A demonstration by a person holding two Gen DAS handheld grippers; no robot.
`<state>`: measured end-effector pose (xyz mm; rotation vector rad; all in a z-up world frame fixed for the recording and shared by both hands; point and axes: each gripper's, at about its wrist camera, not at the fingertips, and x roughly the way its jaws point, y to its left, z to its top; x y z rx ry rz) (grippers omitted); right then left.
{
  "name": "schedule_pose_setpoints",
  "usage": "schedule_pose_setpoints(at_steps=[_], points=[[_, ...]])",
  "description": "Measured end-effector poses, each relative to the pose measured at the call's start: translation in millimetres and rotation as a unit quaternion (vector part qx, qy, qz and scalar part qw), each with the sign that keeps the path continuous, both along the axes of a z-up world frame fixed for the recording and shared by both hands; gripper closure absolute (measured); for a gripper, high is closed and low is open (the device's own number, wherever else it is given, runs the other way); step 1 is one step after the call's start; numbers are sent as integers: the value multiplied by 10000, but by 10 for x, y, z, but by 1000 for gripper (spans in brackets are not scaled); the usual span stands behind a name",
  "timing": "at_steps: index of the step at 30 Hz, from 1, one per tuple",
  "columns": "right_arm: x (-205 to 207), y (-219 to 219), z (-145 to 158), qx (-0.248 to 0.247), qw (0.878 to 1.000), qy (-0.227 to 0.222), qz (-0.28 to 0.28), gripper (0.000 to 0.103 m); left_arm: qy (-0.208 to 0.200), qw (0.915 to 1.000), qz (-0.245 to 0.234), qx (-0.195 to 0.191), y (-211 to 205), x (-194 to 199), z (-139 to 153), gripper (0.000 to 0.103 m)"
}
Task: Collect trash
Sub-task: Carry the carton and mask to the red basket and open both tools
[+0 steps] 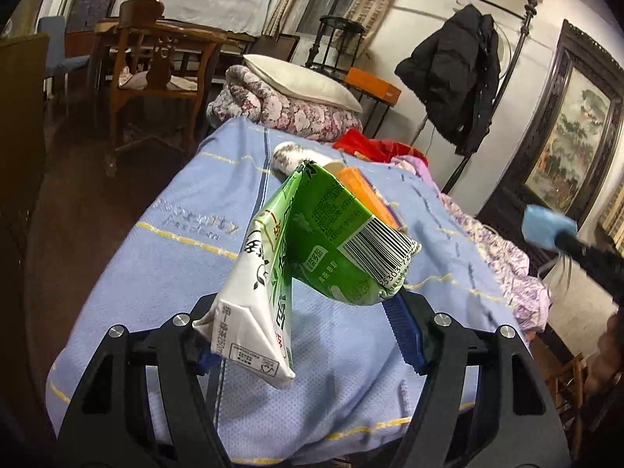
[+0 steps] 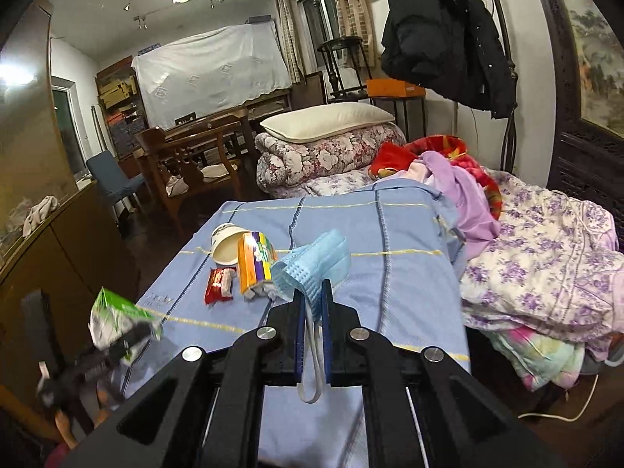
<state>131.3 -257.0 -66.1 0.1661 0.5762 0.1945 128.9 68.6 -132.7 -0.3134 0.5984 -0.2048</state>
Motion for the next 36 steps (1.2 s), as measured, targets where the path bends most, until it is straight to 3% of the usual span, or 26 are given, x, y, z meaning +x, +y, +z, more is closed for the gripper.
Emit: schedule_pose_setpoints(at_steps=[6, 12, 21, 28, 36], points=[[-382, -335, 84, 72, 9999, -48, -83, 95, -292, 9991, -234, 178, -235, -195, 362, 34], [-847, -819, 164, 291, 9988, -169, -356, 95, -490, 9955, -751, 294, -731, -434, 677, 34], [-1583, -1682, 54, 490, 9946, -198, -895, 95, -485, 9784, -1980, 335, -1821, -769, 943, 34], [-1863, -2332, -617, 772, 9859, 360, -1440, 95, -146, 9576, -2817, 581, -2714, -889, 851, 34], [-1649, -2680, -1879, 1386, 9637, 1676, -1551, 88, 267, 9346, -3409, 980, -3503, -808, 470, 34]])
